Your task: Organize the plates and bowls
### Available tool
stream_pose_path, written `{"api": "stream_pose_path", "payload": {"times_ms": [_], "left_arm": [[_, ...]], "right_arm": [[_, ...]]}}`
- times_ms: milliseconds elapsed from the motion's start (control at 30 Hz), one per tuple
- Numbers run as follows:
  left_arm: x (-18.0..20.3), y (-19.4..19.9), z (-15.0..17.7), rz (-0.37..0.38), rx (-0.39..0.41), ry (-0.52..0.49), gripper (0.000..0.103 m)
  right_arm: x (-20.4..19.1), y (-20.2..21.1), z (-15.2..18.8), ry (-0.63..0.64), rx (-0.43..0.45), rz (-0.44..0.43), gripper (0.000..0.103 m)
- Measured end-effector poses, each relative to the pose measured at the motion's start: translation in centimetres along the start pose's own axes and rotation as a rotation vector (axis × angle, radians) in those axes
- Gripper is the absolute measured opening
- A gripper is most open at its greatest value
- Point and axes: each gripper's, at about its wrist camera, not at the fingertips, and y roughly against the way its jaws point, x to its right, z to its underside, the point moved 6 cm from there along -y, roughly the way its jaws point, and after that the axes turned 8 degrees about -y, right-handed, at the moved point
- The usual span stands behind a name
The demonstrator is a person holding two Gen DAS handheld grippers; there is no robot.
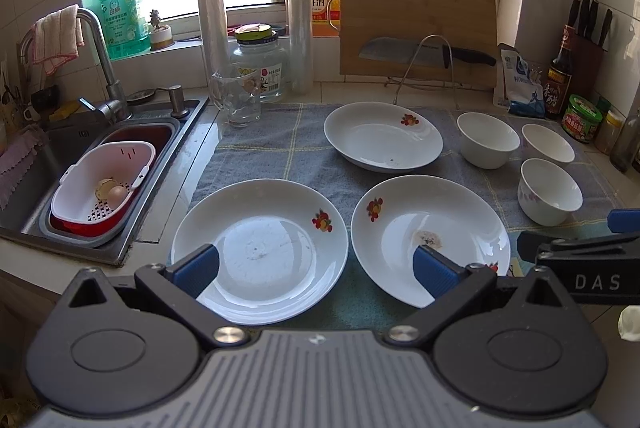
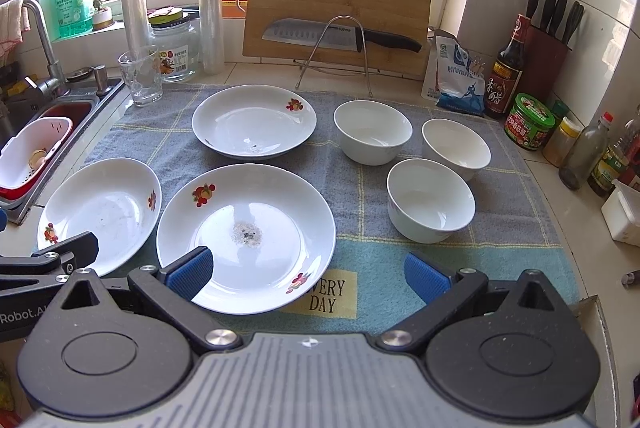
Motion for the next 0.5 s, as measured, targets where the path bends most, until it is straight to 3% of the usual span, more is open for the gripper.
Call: {"api": "stream_pose_path", "payload": {"times_ms": [500], "left_arm": [[0.19,0.12,-0.24,-0.002,0.005,-0.001,0.102]], "right_arm": [[0.19,0.14,-0.26,0.007,0.006,-0.001,0.103]]}}
